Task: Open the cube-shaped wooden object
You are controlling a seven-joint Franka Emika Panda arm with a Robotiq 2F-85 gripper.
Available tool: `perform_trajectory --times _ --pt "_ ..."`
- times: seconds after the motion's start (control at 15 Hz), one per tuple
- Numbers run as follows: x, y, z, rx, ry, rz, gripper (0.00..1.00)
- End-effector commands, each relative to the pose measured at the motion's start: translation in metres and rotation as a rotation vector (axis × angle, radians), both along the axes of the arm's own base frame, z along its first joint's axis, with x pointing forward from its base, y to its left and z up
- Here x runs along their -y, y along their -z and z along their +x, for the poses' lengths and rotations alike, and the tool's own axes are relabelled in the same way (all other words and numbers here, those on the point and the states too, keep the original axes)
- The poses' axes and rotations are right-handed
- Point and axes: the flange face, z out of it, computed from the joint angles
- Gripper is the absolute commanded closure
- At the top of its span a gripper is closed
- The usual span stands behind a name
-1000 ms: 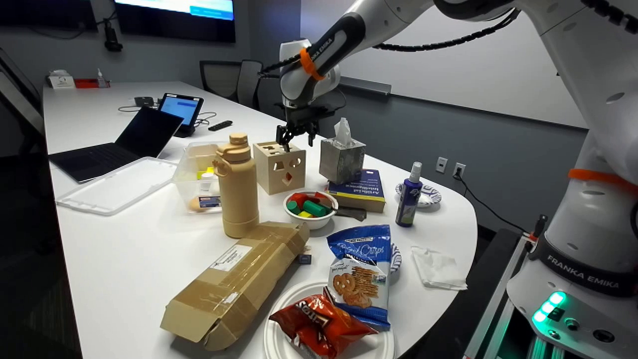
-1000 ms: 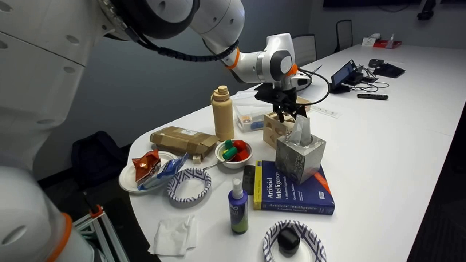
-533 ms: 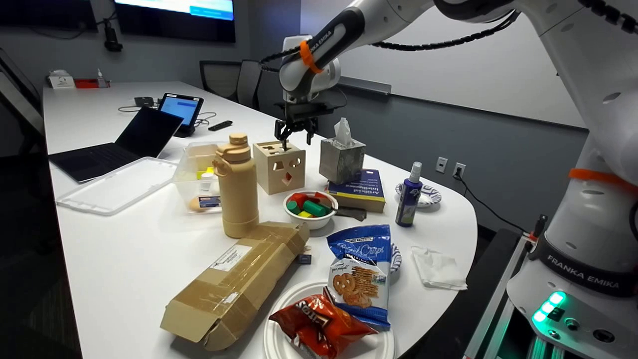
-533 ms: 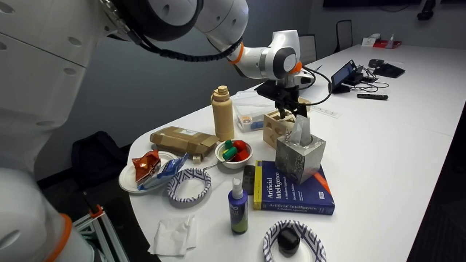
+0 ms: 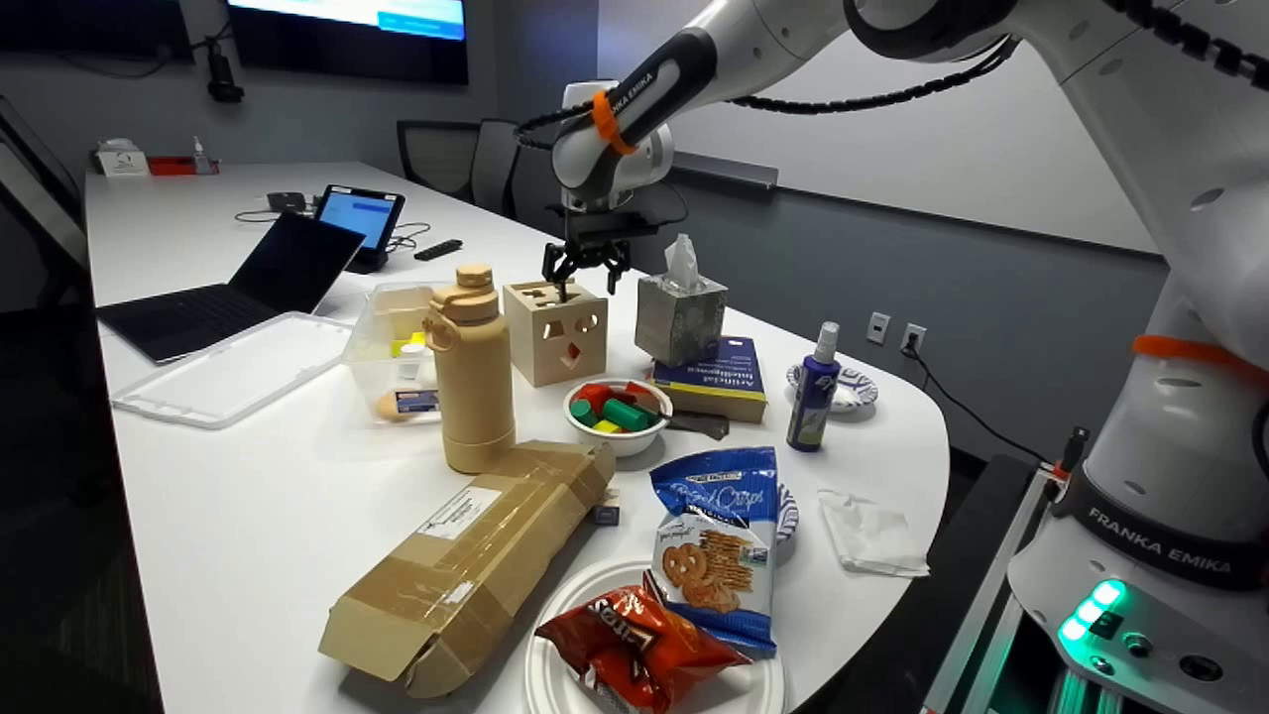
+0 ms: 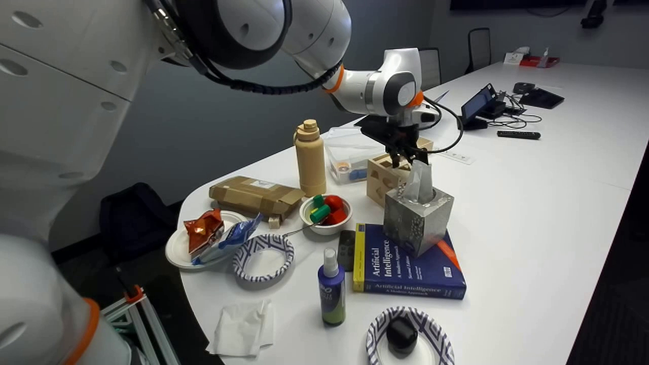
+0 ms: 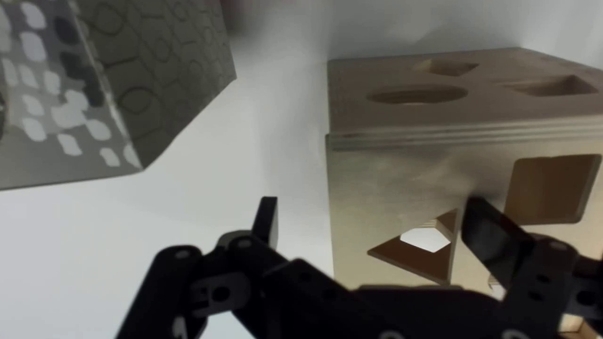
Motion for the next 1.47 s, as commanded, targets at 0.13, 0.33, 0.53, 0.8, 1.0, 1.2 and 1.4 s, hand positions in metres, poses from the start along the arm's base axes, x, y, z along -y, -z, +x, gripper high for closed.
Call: perform_trajectory --times 0.13,0.33,0.53,0.8,1.0,1.2,1.4 --pt "0.002 0.000 0.012 0.024 0.029 -0.018 0.00" --pt "0.008 -0.002 0.015 0.032 0.041 -0.022 0.00" --pt "0.012 -0.005 0.017 0.038 0.059 -0.015 0.00" --pt "0.016 -0.005 0.021 0.048 0.077 -0.019 0.00" --pt "0.016 0.000 0.022 0.044 0.079 -0.026 0.00" --pt "0.016 0.005 0.022 0.037 0.081 -0.033 0.00" --pt "0.020 0.008 0.022 0.039 0.086 -0.050 0.00"
